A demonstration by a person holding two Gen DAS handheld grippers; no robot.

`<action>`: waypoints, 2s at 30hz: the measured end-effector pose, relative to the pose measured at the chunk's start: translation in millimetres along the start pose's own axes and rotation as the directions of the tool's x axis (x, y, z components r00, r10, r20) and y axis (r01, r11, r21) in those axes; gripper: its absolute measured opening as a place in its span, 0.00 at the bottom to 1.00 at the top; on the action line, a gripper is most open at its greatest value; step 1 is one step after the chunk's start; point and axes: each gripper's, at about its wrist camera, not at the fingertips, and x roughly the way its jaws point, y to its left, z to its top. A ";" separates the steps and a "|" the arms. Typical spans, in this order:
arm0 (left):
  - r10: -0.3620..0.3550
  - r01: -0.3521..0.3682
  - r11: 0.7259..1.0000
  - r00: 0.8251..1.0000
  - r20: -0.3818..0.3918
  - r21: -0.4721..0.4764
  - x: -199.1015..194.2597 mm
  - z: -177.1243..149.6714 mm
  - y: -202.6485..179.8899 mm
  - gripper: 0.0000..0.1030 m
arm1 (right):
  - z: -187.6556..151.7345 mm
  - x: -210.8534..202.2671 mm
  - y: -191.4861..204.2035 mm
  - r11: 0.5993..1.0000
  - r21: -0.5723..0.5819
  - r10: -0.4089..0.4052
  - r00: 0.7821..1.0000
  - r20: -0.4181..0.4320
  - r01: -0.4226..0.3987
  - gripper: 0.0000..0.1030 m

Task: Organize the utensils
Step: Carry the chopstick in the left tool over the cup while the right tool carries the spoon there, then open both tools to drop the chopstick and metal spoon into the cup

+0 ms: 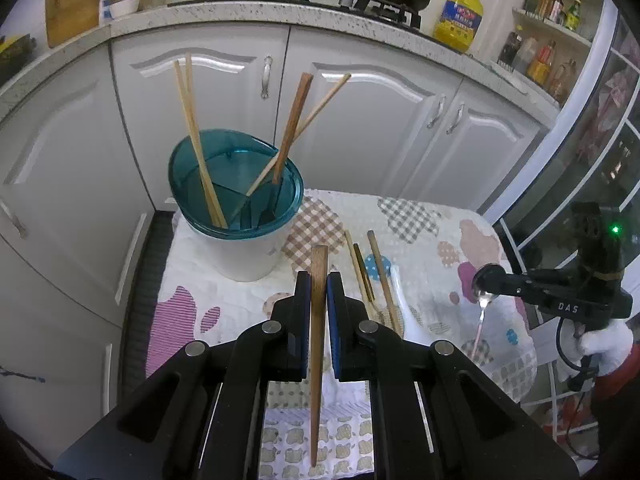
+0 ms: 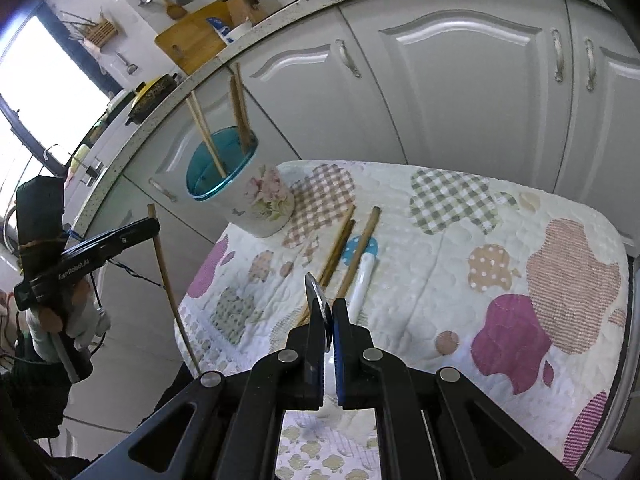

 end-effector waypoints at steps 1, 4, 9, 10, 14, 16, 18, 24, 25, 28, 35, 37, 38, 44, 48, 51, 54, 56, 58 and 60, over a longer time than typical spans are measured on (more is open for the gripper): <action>0.000 0.000 1.000 1.000 0.006 -0.002 -3.1 0.4 1.2 0.06 | 1.0 -0.6 3.9 1.000 -0.005 0.005 1.000 0.003 -0.005 0.03; -0.009 0.009 1.000 1.000 0.025 -0.016 -15.2 2.2 6.2 0.06 | 5.3 -1.9 13.6 1.000 -0.016 0.016 1.000 0.014 -0.015 0.03; -0.027 0.029 0.999 0.997 0.068 -0.042 -44.2 9.0 19.3 0.06 | 20.7 -5.0 34.3 0.999 -0.040 0.036 0.999 0.039 -0.034 0.03; -0.029 0.033 0.998 0.997 0.078 -0.048 -50.2 11.3 22.3 0.06 | 25.5 -5.9 39.4 0.998 -0.048 0.038 0.998 0.047 -0.035 0.03; -0.027 0.035 0.998 0.992 0.127 -0.061 -76.5 25.4 33.4 0.06 | 49.8 -8.6 60.0 0.996 -0.073 0.052 0.995 0.084 -0.046 0.03; -0.030 0.042 0.997 0.987 0.159 -0.070 -92.1 37.7 39.3 0.06 | 66.8 -10.0 71.5 0.995 -0.084 0.053 0.992 0.114 -0.044 0.03; -0.033 0.049 0.996 0.980 0.194 -0.075 -107.2 51.3 43.1 0.06 | 84.9 -11.5 81.8 0.995 -0.093 0.057 0.988 0.145 -0.044 0.03; 0.007 0.017 0.997 0.949 0.317 -0.072 -138.2 99.6 48.2 0.06 | 141.8 -7.9 116.4 0.993 -0.120 0.023 0.968 0.251 0.008 0.03; 0.018 0.007 0.997 0.944 0.328 -0.075 -137.8 107.4 49.7 0.06 | 147.9 -5.0 119.8 0.992 -0.122 0.017 0.965 0.260 0.015 0.03; 0.060 -0.035 0.996 0.935 0.348 -0.076 -128.4 124.8 55.1 0.06 | 170.6 12.2 131.6 0.991 -0.125 -0.012 0.957 0.289 0.051 0.03; 0.151 -0.131 0.988 0.943 0.297 -0.086 -76.1 132.1 71.5 0.06 | 190.1 64.4 139.7 0.973 -0.175 -0.097 0.950 0.297 0.154 0.03; 0.160 -0.138 0.986 0.946 0.281 -0.097 -62.3 129.2 75.7 0.06 | 190.1 74.5 138.9 0.968 -0.181 -0.113 0.944 0.310 0.175 0.03; 0.161 -0.138 0.985 0.948 0.275 -0.102 -57.7 128.5 77.0 0.06 | 189.8 82.1 139.2 0.965 -0.185 -0.122 0.943 0.310 0.185 0.03; 0.182 -0.162 0.982 0.952 0.247 -0.101 -32.2 116.9 76.0 0.06 | 176.8 107.7 142.6 0.932 -0.254 -0.178 0.938 0.299 0.258 0.03; 0.189 -0.168 0.980 0.956 0.226 -0.107 -20.4 109.1 76.8 0.06 | 166.5 112.8 141.5 0.925 -0.276 -0.185 0.945 0.269 0.260 0.03; 0.190 -0.166 0.978 0.960 0.207 -0.126 -13.0 103.4 79.9 0.06 | 157.2 114.5 139.0 0.931 -0.275 -0.178 0.956 0.233 0.240 0.03; 0.194 -0.169 0.976 0.963 0.189 -0.141 -5.9 97.7 82.5 0.06 | 145.8 120.5 137.4 0.934 -0.277 -0.176 0.966 0.192 0.225 0.04; 0.202 -0.176 0.974 0.960 0.193 -0.145 -5.9 95.7 82.2 0.06 | 140.4 124.1 136.0 0.934 -0.279 -0.181 0.967 0.177 0.226 0.04; 0.197 -0.169 0.974 0.962 0.189 -0.154 -6.8 96.3 82.2 0.06 | 136.5 125.8 131.7 0.940 -0.266 -0.176 0.972 0.157 0.213 0.04; 0.200 -0.173 0.973 0.963 0.180 -0.156 -7.0 96.4 81.7 0.06 | 136.4 126.4 125.9 0.953 -0.236 -0.161 0.978 0.129 0.188 0.05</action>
